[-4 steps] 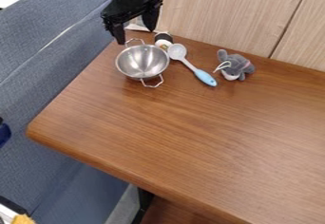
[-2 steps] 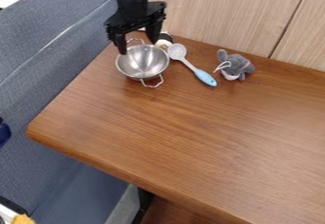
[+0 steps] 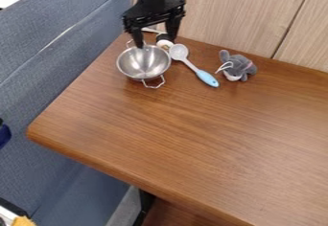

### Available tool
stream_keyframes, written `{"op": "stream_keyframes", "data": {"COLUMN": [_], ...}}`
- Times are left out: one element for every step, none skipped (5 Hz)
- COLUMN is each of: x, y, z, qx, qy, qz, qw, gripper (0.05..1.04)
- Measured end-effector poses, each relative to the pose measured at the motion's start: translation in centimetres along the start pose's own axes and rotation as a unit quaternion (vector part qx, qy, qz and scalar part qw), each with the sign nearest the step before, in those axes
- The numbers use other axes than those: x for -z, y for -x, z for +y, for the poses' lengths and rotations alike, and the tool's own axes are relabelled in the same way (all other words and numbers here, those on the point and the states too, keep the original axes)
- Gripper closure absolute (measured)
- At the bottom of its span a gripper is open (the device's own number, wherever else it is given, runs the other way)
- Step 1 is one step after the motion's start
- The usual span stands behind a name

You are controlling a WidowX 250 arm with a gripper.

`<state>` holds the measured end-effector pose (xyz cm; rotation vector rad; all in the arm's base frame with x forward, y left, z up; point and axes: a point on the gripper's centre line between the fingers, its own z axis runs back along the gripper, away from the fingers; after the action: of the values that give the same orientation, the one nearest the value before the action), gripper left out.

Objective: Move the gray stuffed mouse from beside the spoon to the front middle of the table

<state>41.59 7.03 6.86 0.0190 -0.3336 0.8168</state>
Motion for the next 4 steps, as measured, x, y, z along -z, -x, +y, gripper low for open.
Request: {"op": "stream_keyframes", "data": {"x": [0.3,0.6,1.5,3.4], "y": [0.7,2.1,4.1,5.4], "z": [-3.2,-7.9,-10.8,-11.5], "qx": [0.05,0.117,0.172,0.2], "qy": [0.042,0.07,0.081,0.073], "qz": [0.016,0.03,0.038,0.054], "qw": [0.9977,0.9903,0.981,0.9755], "gripper": [0.082,0.082,0.082,0.082]}}
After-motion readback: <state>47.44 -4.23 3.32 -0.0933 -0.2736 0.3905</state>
